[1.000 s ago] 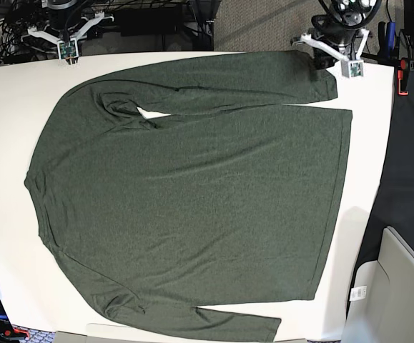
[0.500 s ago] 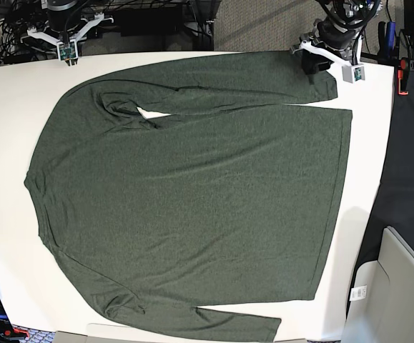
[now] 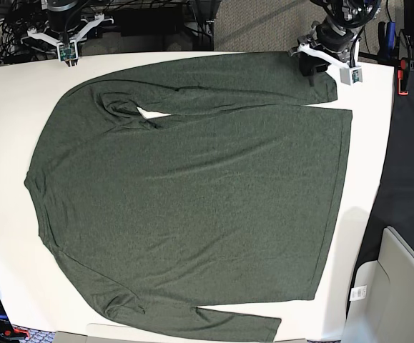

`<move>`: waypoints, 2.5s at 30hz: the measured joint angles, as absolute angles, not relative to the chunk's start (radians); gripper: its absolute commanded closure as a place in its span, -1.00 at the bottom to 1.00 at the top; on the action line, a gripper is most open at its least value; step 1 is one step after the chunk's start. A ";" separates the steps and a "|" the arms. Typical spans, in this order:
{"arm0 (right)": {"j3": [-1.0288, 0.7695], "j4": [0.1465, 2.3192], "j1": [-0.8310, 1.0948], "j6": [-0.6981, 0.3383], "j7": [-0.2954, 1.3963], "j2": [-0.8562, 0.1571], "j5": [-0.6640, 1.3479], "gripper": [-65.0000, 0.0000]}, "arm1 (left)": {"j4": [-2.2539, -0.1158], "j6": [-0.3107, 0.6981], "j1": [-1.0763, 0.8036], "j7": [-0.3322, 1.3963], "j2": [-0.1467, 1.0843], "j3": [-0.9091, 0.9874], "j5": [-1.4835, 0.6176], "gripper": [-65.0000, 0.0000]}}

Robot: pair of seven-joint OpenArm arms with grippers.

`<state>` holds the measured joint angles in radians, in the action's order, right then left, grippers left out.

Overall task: Fold the T-shirt properly
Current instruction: 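Move the left gripper down to the shirt's shoulder corner, then move the right gripper to the other shoulder corner and grasp it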

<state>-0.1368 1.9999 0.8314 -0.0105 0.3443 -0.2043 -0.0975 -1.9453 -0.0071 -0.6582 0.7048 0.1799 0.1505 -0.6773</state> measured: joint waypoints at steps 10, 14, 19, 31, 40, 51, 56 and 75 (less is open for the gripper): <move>-0.198 2.004 0.833 -0.008 0.341 -0.197 -0.098 1.00 | -1.890 0.000 -0.637 0.661 0.180 0.153 -0.688 1.00; -0.201 2.004 0.831 -0.010 0.341 -0.196 -0.097 0.99 | -1.892 0.001 -0.637 0.661 0.180 0.154 -0.689 1.00; -0.224 2.005 0.815 -0.011 0.344 -0.181 0.062 0.82 | -1.925 -0.005 -0.646 0.693 0.180 0.154 -0.685 1.00; -0.302 2.006 0.819 -0.001 0.347 -0.247 0.419 0.24 | -2.016 -0.007 -0.673 0.707 0.180 0.154 -0.677 1.00; -0.302 2.006 0.750 -0.002 0.421 -0.251 0.511 0.24 | -2.017 -0.009 -0.673 0.703 0.183 0.189 -0.677 1.00; -0.301 1.868 0.615 0.000 0.521 -0.243 0.689 0.24 | -2.017 -0.008 -0.673 0.704 0.183 0.209 -0.678 1.00; -0.303 1.827 0.589 -0.003 0.493 -0.243 0.757 0.24 | -2.017 -0.008 -0.673 0.703 0.180 0.204 -0.678 1.00; -0.302 1.693 0.428 -0.027 0.460 -0.202 0.844 0.25 | -2.017 -0.008 -0.673 0.703 0.180 0.204 -0.677 1.00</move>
<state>-0.3019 1.6932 0.4282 -0.0269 0.4603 -0.2024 0.8440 -2.0167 -0.0078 -0.6727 0.7033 0.1802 0.2039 -0.6773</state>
